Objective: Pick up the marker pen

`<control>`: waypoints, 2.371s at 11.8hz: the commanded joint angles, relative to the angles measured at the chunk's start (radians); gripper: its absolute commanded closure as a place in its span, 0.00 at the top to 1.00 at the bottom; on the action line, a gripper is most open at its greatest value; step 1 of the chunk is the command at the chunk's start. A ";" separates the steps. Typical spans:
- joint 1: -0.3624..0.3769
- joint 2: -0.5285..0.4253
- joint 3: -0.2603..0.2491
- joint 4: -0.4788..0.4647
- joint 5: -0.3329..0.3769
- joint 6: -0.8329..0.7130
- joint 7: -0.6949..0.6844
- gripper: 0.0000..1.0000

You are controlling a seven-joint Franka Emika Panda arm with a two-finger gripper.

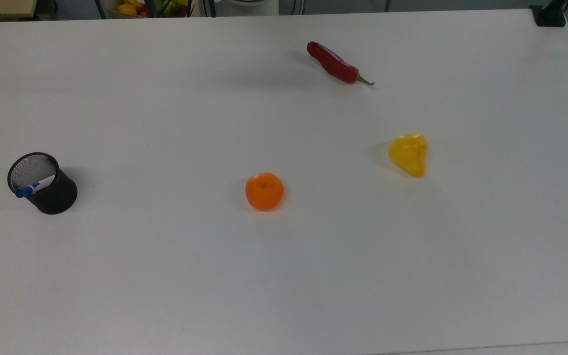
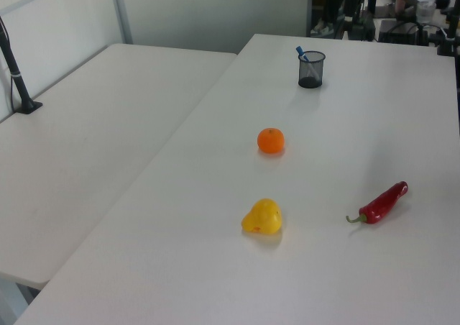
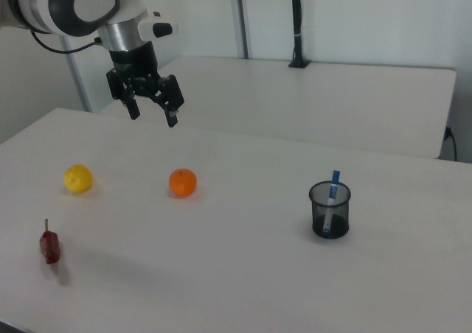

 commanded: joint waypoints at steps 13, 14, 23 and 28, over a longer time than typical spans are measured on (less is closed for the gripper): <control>-0.003 -0.010 -0.023 -0.051 0.013 0.049 -0.038 1.00; -0.020 -0.010 -0.023 -0.051 0.015 0.087 -0.033 1.00; -0.164 0.034 -0.033 -0.046 -0.007 0.493 0.013 1.00; -0.174 0.155 -0.110 -0.040 -0.083 0.748 0.074 0.95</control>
